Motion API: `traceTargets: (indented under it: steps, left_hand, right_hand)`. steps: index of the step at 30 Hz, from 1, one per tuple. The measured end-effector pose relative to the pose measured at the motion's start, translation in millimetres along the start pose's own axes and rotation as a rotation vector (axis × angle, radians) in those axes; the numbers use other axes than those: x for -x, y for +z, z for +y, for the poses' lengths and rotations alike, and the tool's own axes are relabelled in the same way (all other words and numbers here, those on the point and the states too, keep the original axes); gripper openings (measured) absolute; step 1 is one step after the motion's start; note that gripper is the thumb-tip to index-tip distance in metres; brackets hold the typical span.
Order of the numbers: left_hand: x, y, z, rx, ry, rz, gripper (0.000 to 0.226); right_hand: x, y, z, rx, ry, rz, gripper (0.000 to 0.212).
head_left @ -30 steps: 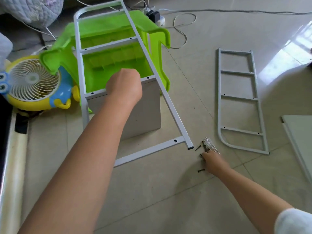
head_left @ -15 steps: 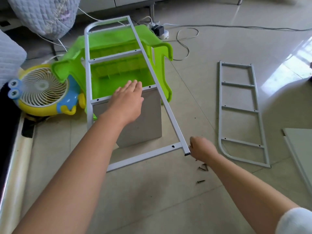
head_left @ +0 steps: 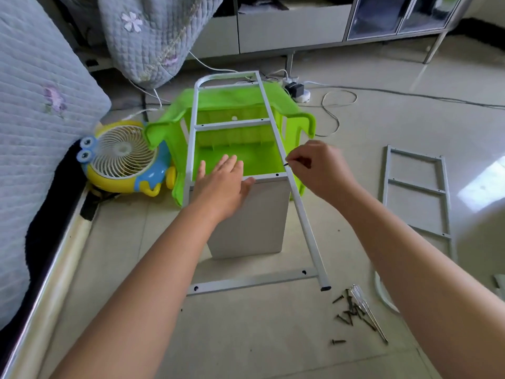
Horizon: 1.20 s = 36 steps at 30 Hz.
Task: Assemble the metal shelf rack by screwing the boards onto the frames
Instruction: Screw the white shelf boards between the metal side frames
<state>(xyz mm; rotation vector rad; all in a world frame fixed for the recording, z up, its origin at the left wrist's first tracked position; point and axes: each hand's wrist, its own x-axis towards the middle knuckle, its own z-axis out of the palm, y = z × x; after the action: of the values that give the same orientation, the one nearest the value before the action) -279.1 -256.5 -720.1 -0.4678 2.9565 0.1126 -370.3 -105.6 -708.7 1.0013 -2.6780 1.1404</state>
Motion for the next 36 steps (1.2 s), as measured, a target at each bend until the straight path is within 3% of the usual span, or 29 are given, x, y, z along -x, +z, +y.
traceTargets:
  steps: [5,14,31,36]
  left_hand:
    - [-2,2,-6,0.057,-0.04,-0.066,0.052]
    - [-6,2,-19,0.173,0.084,0.097,0.019]
    - [-3,5,-22,0.23,0.119,0.196,0.017]
    - [-3,5,-21,0.237,0.119,0.188,0.016]
  right_hand:
    - [-2,12,0,0.083,-0.12,0.024,0.024]
    - [-4,17,2,0.102,-0.187,0.054,0.018]
    - [-8,19,13,0.231,-0.375,-0.007,0.019]
    - [-9,17,7,0.299,-0.374,-0.123,0.025]
